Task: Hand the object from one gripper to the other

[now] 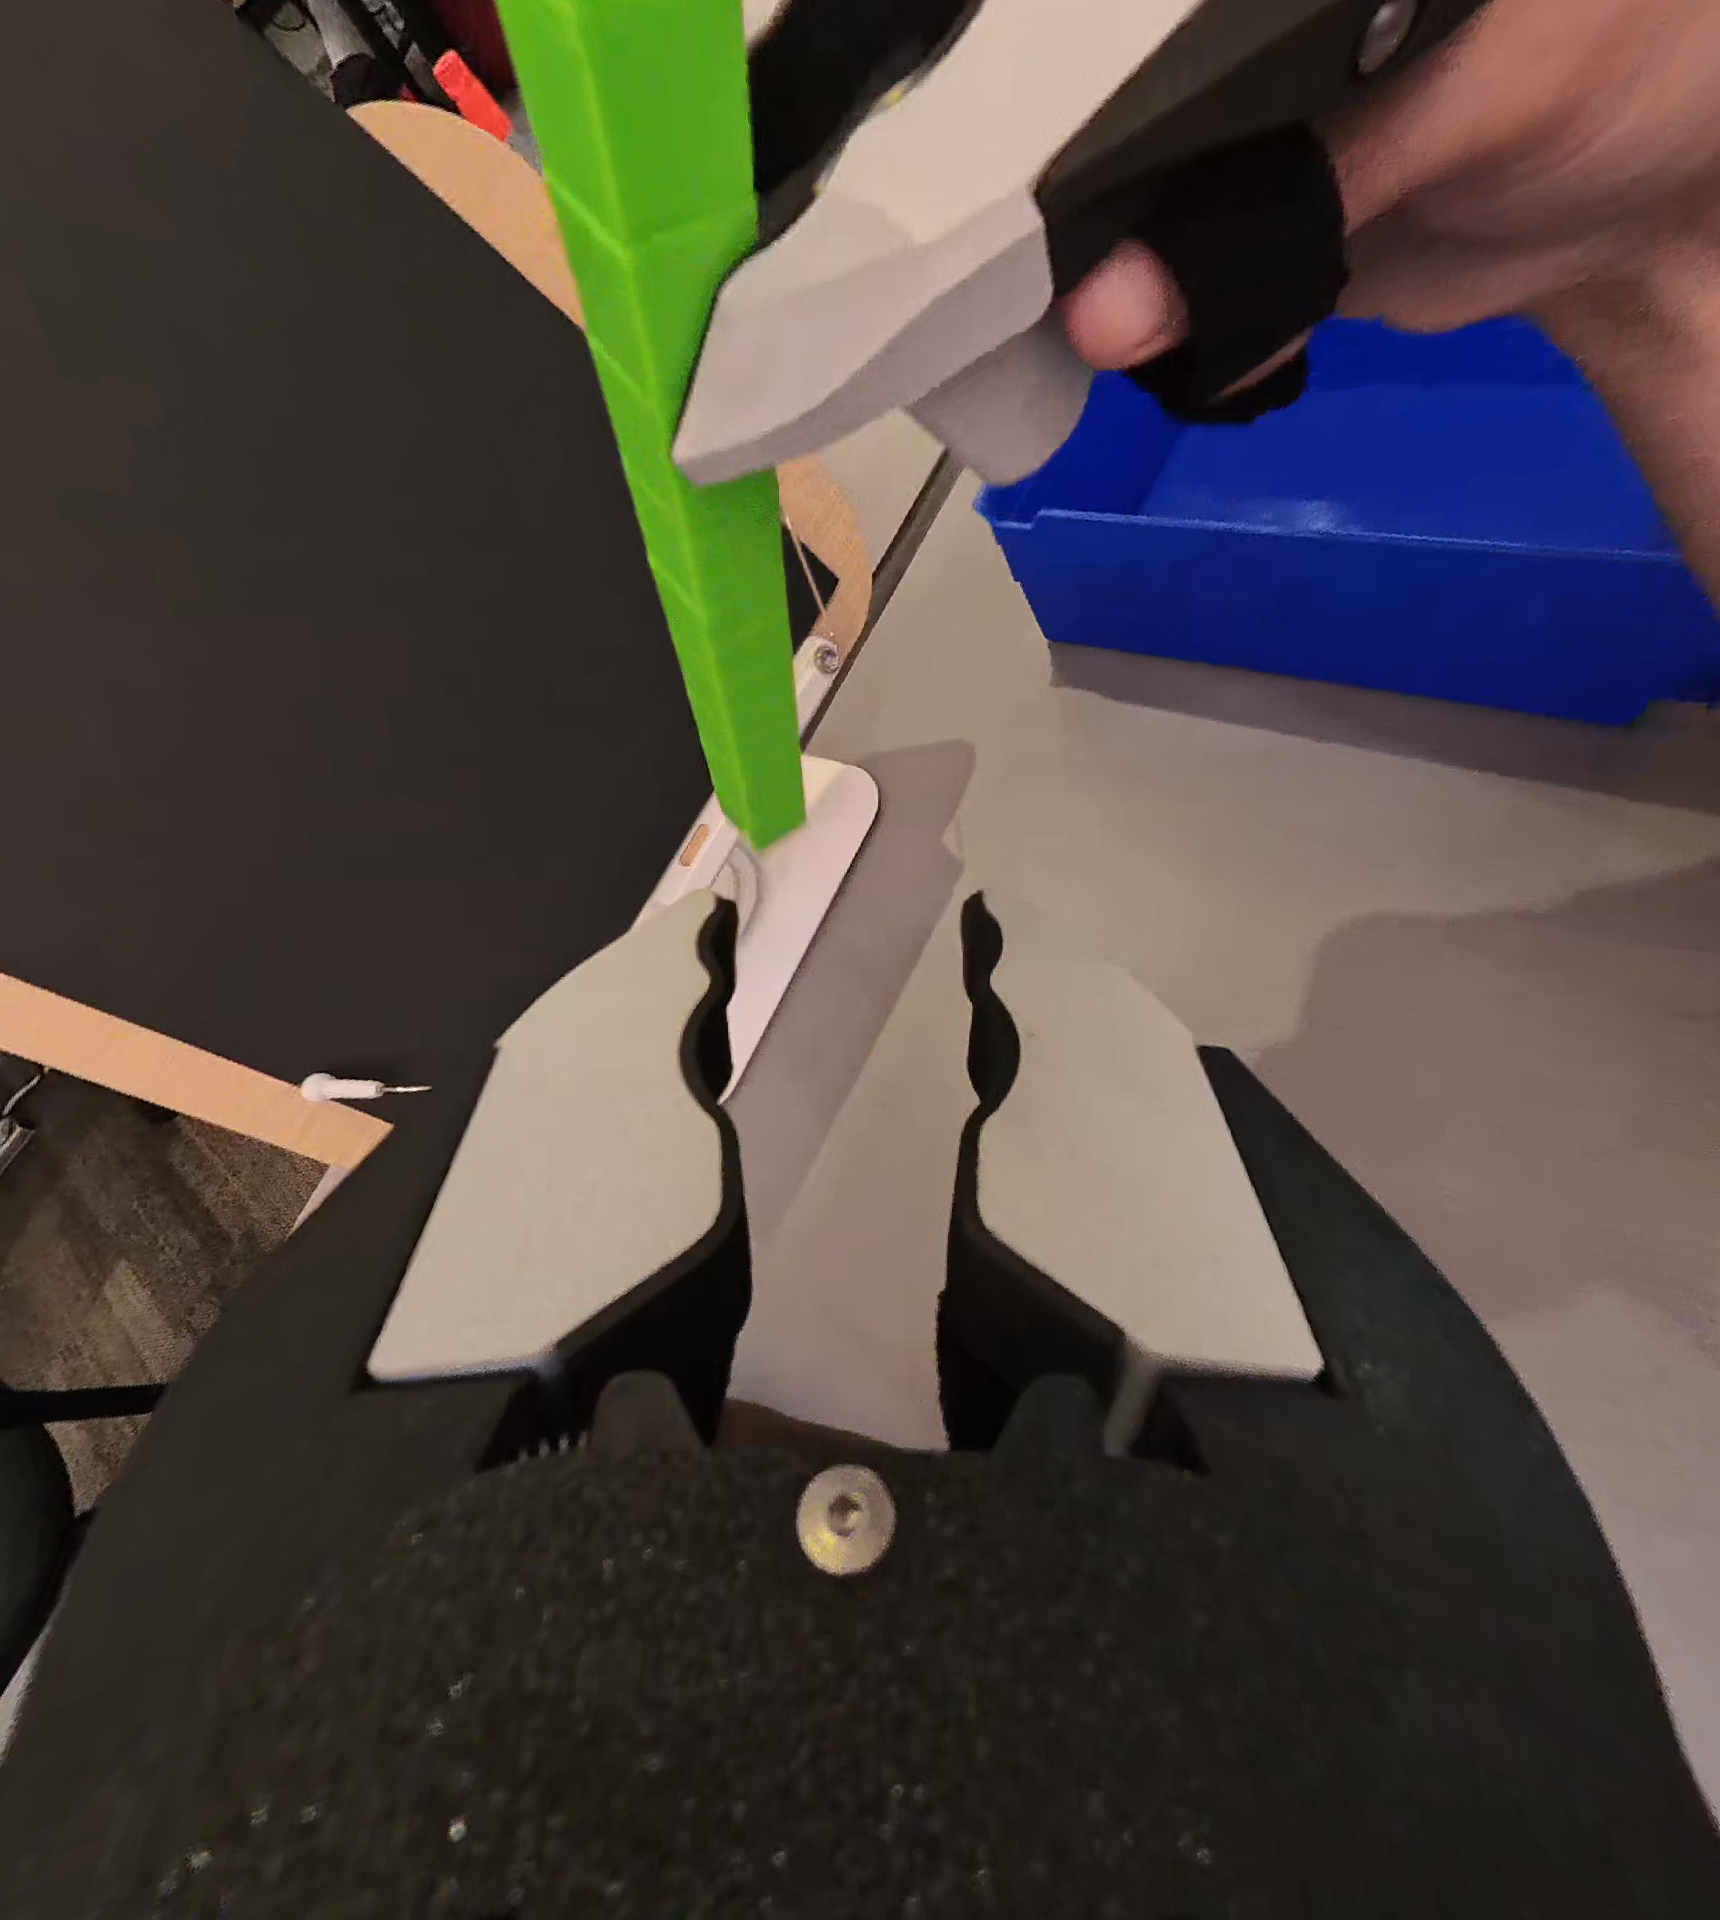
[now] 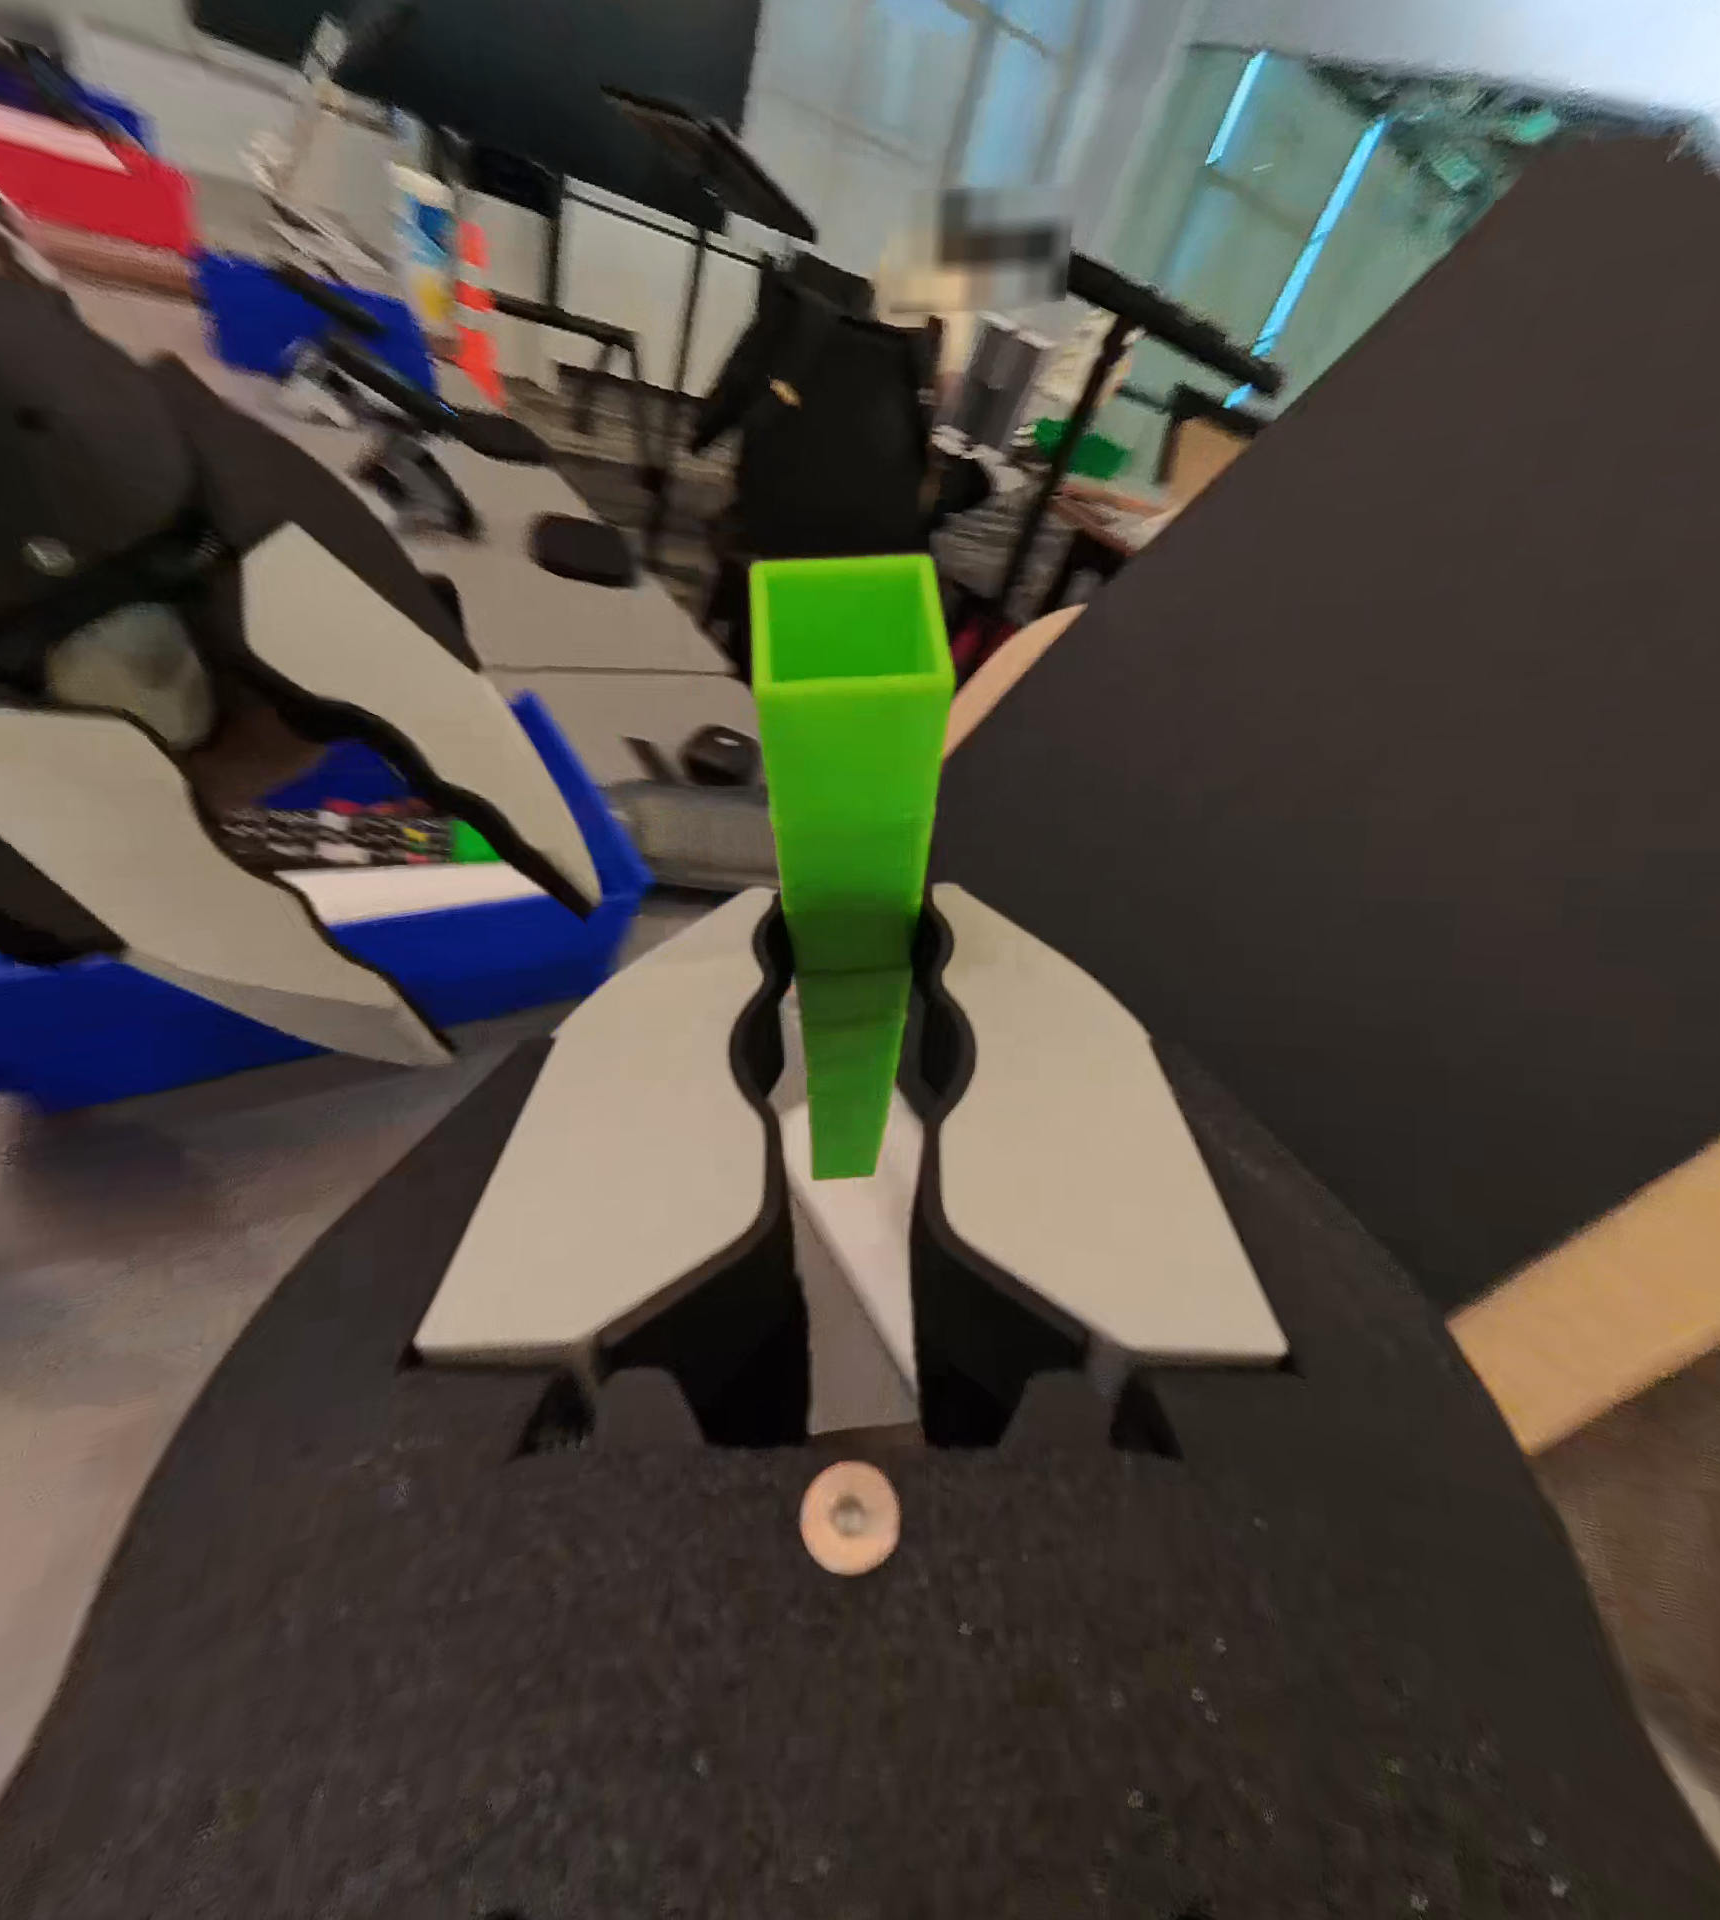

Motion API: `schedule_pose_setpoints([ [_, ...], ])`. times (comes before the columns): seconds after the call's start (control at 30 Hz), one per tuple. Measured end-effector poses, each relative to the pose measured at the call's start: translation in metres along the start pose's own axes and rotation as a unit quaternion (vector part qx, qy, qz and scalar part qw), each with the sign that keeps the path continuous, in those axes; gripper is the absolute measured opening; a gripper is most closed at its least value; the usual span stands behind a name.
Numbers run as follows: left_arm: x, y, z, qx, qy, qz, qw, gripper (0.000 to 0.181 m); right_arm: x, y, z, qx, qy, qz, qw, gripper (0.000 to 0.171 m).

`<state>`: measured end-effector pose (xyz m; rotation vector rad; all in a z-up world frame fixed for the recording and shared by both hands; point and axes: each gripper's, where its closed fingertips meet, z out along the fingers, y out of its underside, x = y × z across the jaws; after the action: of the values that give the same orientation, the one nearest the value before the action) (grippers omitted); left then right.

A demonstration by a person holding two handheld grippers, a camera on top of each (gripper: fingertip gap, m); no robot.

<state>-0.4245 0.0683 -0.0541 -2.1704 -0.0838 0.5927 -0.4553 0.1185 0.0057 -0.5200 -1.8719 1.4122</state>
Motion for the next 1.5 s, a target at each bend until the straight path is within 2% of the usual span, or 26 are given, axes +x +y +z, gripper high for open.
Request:
schedule_pose_setpoints([
  [0.07, -0.004, 0.000, -0.001, 0.001, -0.005, -0.012, 1.000, 0.042, -0.001, 0.001, -0.001, -0.019, 0.045, -0.101, 0.994, 0.022],
  [0.17, -0.011, -0.011, -0.010, 0.032, -0.004, -0.065, 0.997, 0.043, 0.008, 0.007, 0.005, -0.070, 0.126, -0.213, 0.966, 0.022],
  [0.33, -0.019, -0.041, -0.039, 0.134, 0.015, -0.146, 0.980, 0.049, 0.009, 0.016, 0.023, -0.102, 0.183, -0.321, 0.924, 0.022],
  [0.4, -0.025, -0.044, -0.045, 0.147, -0.001, -0.154, 0.977, 0.049, 0.006, 0.020, 0.030, -0.126, 0.197, -0.359, 0.904, 0.022],
  [0.67, -0.031, -0.025, -0.021, 0.080, -0.037, -0.145, 0.985, 0.043, -0.027, 0.003, 0.050, -0.116, 0.222, -0.432, 0.866, 0.023],
  [0.73, -0.036, -0.019, -0.018, 0.065, -0.052, -0.140, 0.987, 0.028, -0.029, 0.000, 0.051, -0.118, 0.237, -0.445, 0.856, 0.022],
  [0.83, -0.042, -0.016, -0.022, 0.055, -0.054, -0.143, 0.987, 0.023, -0.031, -0.004, 0.052, -0.093, 0.249, -0.448, 0.853, 0.022],
  [0.9, -0.045, -0.015, -0.026, 0.055, -0.054, -0.136, 0.988, 0.023, -0.038, -0.004, 0.053, -0.066, 0.218, -0.406, 0.885, 0.027],
  [1.0, -0.065, -0.011, -0.038, 0.070, -0.091, -0.135, 0.984, 0.023, -0.044, -0.012, 0.042, -0.023, 0.137, -0.276, 0.951, 0.038],
  [1.1, -0.075, -0.010, -0.057, 0.109, -0.072, -0.156, 0.979, 0.023, -0.028, -0.023, 0.021, 0.030, 0.073, -0.093, 0.992, 0.048],
  [1.13, -0.075, -0.011, -0.064, 0.127, -0.056, -0.156, 0.978, 0.023, -0.024, -0.022, 0.016, 0.043, 0.033, -0.013, 0.998, 0.057],
  [1.17, -0.073, -0.013, -0.073, 0.146, -0.036, -0.160, 0.976, 0.023, -0.023, -0.021, 0.011, 0.055, -0.017, 0.067, 0.996, 0.063],
  [1.23, -0.070, -0.017, -0.092, 0.188, 0.007, -0.172, 0.967, 0.023, -0.020, -0.024, 0.000, 0.085, -0.118, 0.200, 0.969, 0.069],
  [1.3, -0.064, -0.021, -0.110, 0.224, 0.050, -0.174, 0.958, 0.023, -0.019, -0.031, -0.015, 0.121, -0.201, 0.273, 0.933, 0.069],
  [1.5, -0.043, -0.034, -0.146, 0.302, 0.166, -0.181, 0.921, 0.023, -0.033, -0.051, -0.051, 0.171, -0.306, 0.276, 0.895, 0.068],
])
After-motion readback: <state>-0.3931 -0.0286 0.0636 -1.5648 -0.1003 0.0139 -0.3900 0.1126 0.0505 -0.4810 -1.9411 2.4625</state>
